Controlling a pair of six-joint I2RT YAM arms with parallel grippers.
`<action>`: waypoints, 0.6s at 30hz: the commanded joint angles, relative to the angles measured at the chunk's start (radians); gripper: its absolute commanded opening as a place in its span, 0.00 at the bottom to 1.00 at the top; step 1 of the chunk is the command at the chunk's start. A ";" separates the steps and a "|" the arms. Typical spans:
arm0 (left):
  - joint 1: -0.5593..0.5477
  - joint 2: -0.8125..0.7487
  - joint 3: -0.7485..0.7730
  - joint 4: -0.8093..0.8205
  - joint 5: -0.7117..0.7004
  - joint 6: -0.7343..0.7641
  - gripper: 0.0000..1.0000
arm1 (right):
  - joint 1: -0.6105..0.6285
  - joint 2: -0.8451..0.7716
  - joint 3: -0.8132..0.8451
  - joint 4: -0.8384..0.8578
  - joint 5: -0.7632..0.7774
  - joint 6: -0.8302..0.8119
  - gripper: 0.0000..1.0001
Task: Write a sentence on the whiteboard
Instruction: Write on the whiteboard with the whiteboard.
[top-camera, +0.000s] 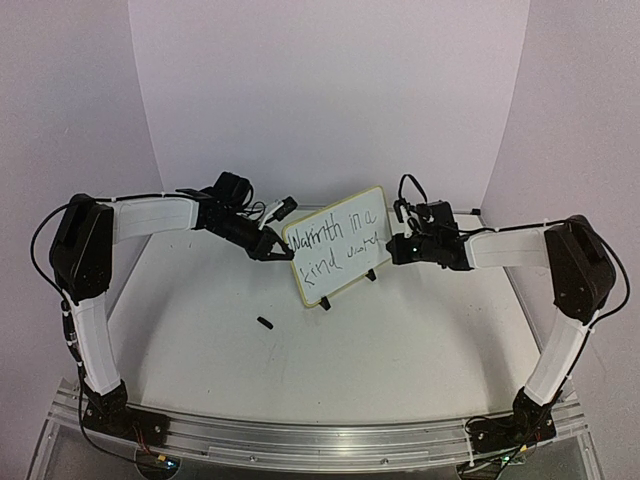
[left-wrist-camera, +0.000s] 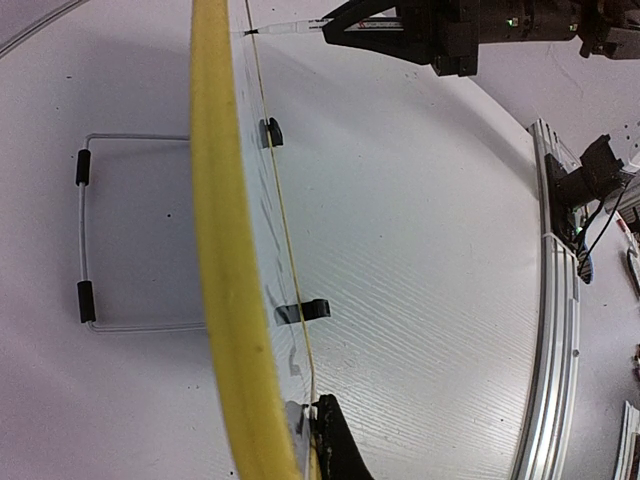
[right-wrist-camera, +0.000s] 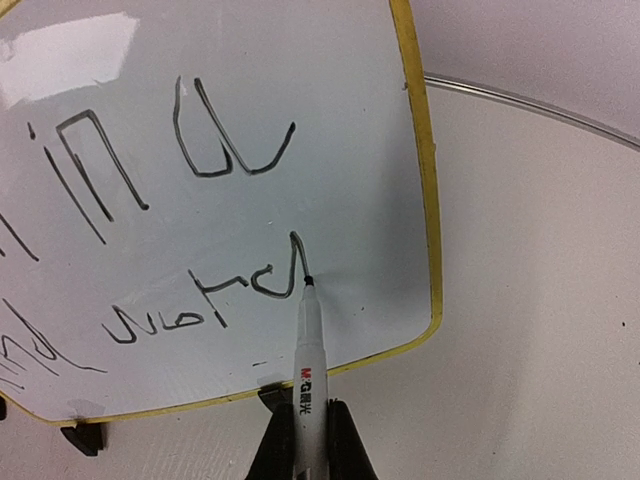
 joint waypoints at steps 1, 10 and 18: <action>-0.044 0.065 -0.019 -0.131 -0.024 0.014 0.00 | 0.001 0.018 -0.002 0.036 0.011 0.008 0.00; -0.044 0.064 -0.019 -0.131 -0.025 0.013 0.00 | 0.000 0.025 0.009 0.035 0.067 0.015 0.00; -0.044 0.061 -0.019 -0.131 -0.024 0.014 0.00 | 0.000 -0.023 -0.021 0.036 0.109 0.021 0.00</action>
